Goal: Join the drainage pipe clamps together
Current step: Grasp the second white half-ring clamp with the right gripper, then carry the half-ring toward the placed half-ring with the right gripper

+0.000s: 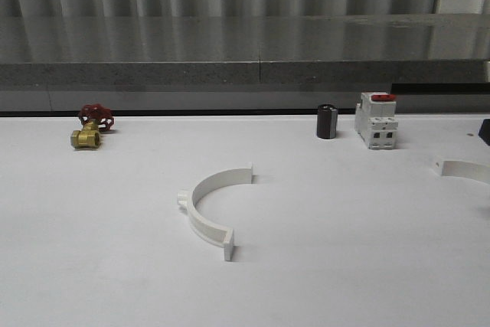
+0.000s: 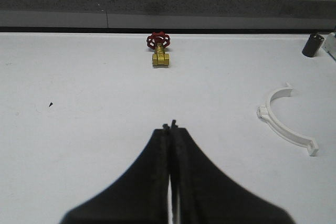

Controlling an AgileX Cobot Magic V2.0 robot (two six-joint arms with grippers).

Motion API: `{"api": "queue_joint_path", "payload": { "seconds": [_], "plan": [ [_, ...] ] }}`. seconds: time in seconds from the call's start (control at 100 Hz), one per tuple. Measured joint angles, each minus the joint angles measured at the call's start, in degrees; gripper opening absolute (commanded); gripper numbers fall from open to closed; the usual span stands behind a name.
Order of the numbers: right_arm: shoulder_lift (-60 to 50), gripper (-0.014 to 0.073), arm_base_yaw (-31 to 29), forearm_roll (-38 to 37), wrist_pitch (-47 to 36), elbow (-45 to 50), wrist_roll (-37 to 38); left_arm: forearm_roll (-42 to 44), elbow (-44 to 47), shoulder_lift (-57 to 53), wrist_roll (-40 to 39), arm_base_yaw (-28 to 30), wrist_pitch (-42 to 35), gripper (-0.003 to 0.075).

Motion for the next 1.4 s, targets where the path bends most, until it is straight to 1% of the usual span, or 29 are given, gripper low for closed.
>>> {"api": "queue_joint_path", "payload": {
  "seconds": [0.04,0.09,0.16,0.21,0.23,0.24,0.31,0.47,0.55,0.64,0.74,0.88,1.08,1.3,1.4],
  "plan": [
    [0.54,0.0527,0.00,-0.17,-0.85,0.00,0.00,0.00,0.00,0.00,0.00,0.00,0.00,-0.0020],
    [1.17,0.0477,0.00,-0.27,-1.80,-0.10,0.00,0.00,0.00,0.00,0.00,0.00,0.00,-0.0020],
    [1.58,0.0353,0.00,-0.75,-2.83,-0.23,-0.09,0.00,0.00,0.00,0.00,0.00,0.00,-0.0020],
    [1.70,0.0241,0.00,-0.75,-3.28,-0.47,-0.09,0.00,0.00,0.00,0.00,0.00,0.00,-0.0020],
    [1.70,0.0217,0.00,-0.75,-3.49,-0.47,-0.09,0.00,0.00,0.00,0.00,0.00,0.00,-0.0020],
    [1.81,0.0185,0.00,-0.75,-3.67,-0.47,-0.09,0.00,0.00,0.00,0.00,0.00,0.00,-0.0020],
    [1.75,0.0132,0.00,-0.75,-3.85,-0.49,-0.09,0.00,0.00,0.00,0.00,0.00,0.00,-0.0020],
    [1.98,0.0132,0.71,-0.75,-3.05,-1.38,0.09,0.00,0.00,0.00,-0.09,0.00,0.00,-0.0020],
    [1.63,0.0132,1.71,-1.13,-1.66,-1.99,1.53,0.00,0.00,0.00,-0.09,0.00,0.00,-0.0020],
    [0.06,0.0132,3.69,-2.18,-0.38,-2.55,5.24,0.00,0.00,0.00,-0.09,0.00,0.00,-0.0020],
    [-2.28,0.0132,6.23,-3.37,1.42,-2.91,11.59,0.00,0.00,0.00,-0.09,0.00,0.00,-0.0020],
    [-4.84,0.0132,10.65,-3.74,5.16,-2.93,17.76,0.00,0.00,0.00,-0.09,0.00,0.00,-0.0020],
    [-5.67,0.0132,19.06,-3.84,9.14,-2.93,23.51,0.00,0.00,0.00,-0.09,0.00,0.00,-0.0020],
    [-5.67,0.0132,28.35,-4.54,9.48,-2.93,33.00,0.00,0.00,0.00,-0.09,0.00,0.00,-0.0020],
    [-4.93,0.0132,31.29,-5.25,9.48,-2.93,35.34,0.00,0.00,0.00,-0.09,0.00,0.00,-0.0020]
  ]
}}
